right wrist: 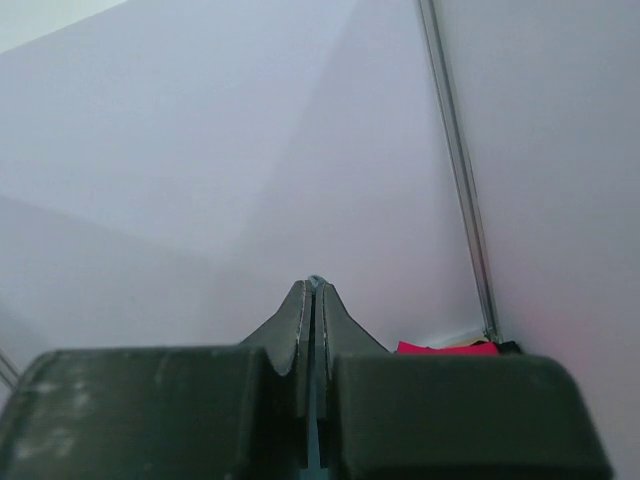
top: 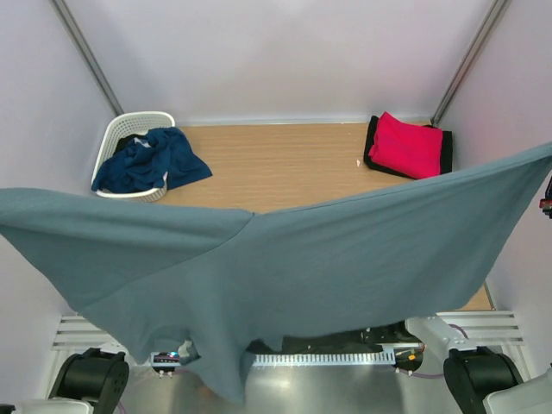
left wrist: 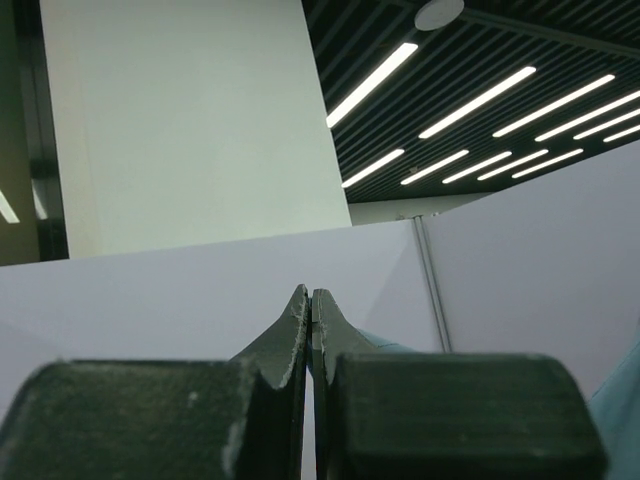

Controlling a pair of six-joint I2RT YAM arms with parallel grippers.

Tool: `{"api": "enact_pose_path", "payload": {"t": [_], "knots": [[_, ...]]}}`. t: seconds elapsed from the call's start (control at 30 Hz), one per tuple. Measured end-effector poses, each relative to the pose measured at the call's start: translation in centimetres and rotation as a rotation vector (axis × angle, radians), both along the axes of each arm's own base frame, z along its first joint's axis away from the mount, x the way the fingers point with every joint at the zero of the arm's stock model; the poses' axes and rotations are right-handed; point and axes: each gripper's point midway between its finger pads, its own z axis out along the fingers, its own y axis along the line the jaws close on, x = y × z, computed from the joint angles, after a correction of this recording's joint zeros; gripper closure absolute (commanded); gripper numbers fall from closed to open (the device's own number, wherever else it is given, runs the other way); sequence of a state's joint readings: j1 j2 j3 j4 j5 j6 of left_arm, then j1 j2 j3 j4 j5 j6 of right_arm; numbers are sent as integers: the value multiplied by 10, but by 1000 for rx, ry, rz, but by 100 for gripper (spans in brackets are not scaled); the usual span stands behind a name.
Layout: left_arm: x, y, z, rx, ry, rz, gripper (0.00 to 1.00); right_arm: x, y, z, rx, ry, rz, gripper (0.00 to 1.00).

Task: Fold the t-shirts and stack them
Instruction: Flatten the tshirt out

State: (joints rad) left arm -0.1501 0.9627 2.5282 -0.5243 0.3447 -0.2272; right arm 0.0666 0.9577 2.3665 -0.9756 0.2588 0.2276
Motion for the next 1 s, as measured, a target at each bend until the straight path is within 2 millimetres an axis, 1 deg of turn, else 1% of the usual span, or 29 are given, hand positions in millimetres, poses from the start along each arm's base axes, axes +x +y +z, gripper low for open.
{"api": "enact_pose_path", "payload": {"t": [0.07, 0.1, 0.13, 0.2, 0.23, 0.27, 0.33, 0.37, 0.4, 0.43, 0.5, 0.53, 0.57, 0.6, 0.67, 0.7, 0.77, 0.8, 0.87, 0.93, 1.0], "knots": [[3, -5, 0, 14, 7, -17, 100, 6, -1, -3, -6, 17, -9, 99], [9, -8, -1, 21, 19, -18, 100, 13, -1, -7, -9, 37, -15, 99], [17, -11, -3, 27, 35, -17, 100, 23, -2, -13, -11, 63, -25, 99], [44, -15, -9, 42, 85, -7, 100, 50, -5, -32, -14, 135, -48, 99], [64, -17, -14, 49, 124, -1, 100, 63, -6, -44, -17, 176, -61, 99], [89, -20, -22, 59, 171, 6, 100, 81, -7, -59, -20, 229, -74, 99], [152, -26, -44, 82, 283, 14, 100, 121, -11, -102, -33, 359, -108, 99], [185, -30, -60, 95, 350, 15, 100, 139, -13, -124, -40, 424, -124, 99], [227, -35, -82, 113, 424, 16, 100, 155, -15, -145, -45, 472, -142, 99], [263, -39, -107, 127, 500, 15, 100, 169, -17, -172, -53, 537, -162, 99], [326, -46, -158, 153, 651, 10, 100, 195, -20, -218, -66, 637, -188, 99], [362, -50, -192, 169, 736, 9, 100, 205, -21, -243, -74, 693, -199, 99], [391, -53, -225, 185, 814, 10, 100, 214, -22, -266, -81, 743, -207, 99], [418, -56, -264, 202, 906, 8, 100, 223, -23, -287, -86, 778, -217, 99], [454, -59, -325, 232, 1037, 10, 100, 245, -25, -330, -95, 852, -240, 99], [467, -60, -355, 248, 1099, 10, 100, 255, -26, -346, -99, 877, -252, 99], [489, -62, -393, 273, 1160, 12, 100, 281, -27, -386, -110, 945, -269, 99], [499, -63, -407, 282, 1176, 12, 100, 297, -27, -410, -119, 993, -275, 99], [522, -66, -430, 299, 1192, 10, 100, 326, -27, -449, -130, 1058, -285, 99], [552, -70, -452, 316, 1197, 4, 100, 355, -27, -491, -143, 1129, -292, 99], [582, -75, -473, 328, 1200, -4, 100, 377, -27, -526, -155, 1178, -293, 99]]}}
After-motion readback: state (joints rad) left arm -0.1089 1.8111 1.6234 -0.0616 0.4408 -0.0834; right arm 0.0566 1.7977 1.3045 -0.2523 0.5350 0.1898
